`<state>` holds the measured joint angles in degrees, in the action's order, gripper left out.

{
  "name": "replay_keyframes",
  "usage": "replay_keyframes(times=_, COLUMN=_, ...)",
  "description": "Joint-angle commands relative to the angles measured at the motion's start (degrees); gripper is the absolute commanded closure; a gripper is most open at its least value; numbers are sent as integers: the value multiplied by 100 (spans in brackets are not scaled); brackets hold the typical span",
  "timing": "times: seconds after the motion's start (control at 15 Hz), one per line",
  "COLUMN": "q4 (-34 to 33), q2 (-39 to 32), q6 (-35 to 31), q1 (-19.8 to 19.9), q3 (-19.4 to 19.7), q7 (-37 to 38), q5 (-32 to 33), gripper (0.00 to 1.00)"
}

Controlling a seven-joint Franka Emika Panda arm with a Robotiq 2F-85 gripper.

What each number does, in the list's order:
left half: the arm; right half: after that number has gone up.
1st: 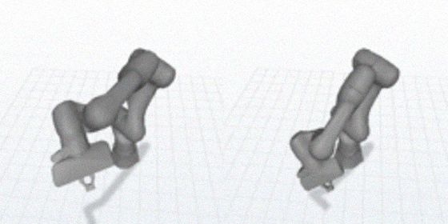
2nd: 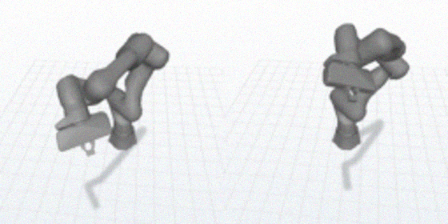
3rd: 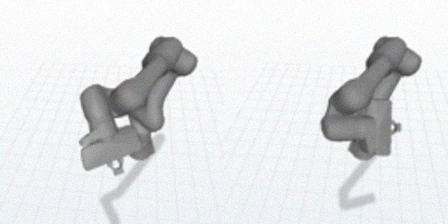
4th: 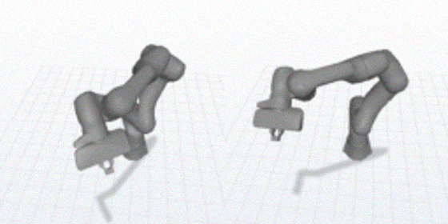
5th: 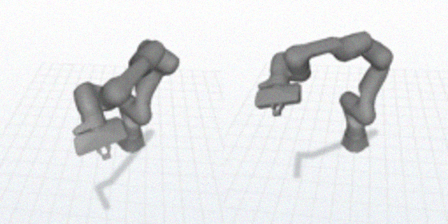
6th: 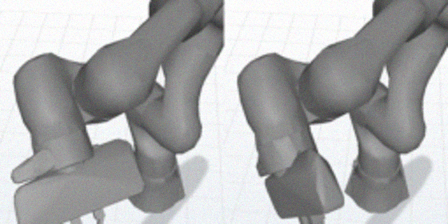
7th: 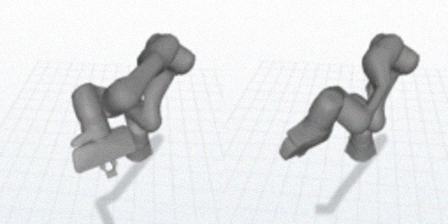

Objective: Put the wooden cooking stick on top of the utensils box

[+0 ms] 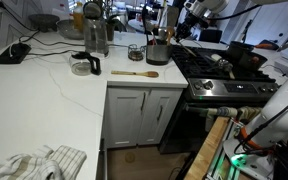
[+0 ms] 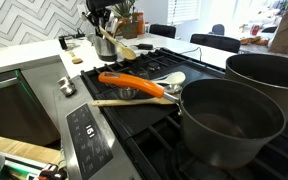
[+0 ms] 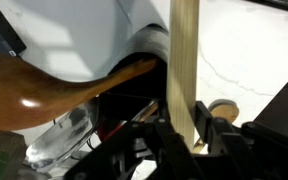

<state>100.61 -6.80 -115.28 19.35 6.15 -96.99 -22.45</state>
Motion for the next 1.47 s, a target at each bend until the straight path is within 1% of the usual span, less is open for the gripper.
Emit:
replay_keyframes(times=0.0, q4=658, q2=470, q6=-808, q1=-442, q3=69, q7=169, q5=743, gripper=93)
replay_keyframes(times=0.13, q4=1006, q2=609, q6=-1512, q1=-659, q3=20, q7=331, q5=1168, gripper=93)
replay_keyframes(times=0.2, q4=1215, q2=684, q6=-1800, q1=-759, q3=-7, q7=413, q5=1283, gripper=93)
replay_keyframes(times=0.27, q4=652, q2=384, q6=-1295, q1=-685, q3=77, q7=277, q5=959, gripper=70)
replay_keyframes(times=0.4, q4=921, q2=473, q6=-1631, q1=-830, q3=44, q7=370, q5=1112, gripper=70)
replay_keyframes(times=0.8, q4=1036, q2=561, q6=-1691, q1=-856, q3=66, q7=373, q5=1142, gripper=70)
replay_keyframes(times=0.87, q4=1036, q2=562, q6=-1691, q1=-856, q3=66, q7=373, q5=1142, gripper=93)
replay_keyframes(times=1.13, q4=1218, q2=738, q6=-2018, q1=-1076, q3=-63, q7=786, q5=1854, gripper=93)
replay_keyframes(times=1.4, q4=1234, q2=782, q6=-2154, q1=-1363, q3=-233, q7=1694, q5=2608, gripper=93)
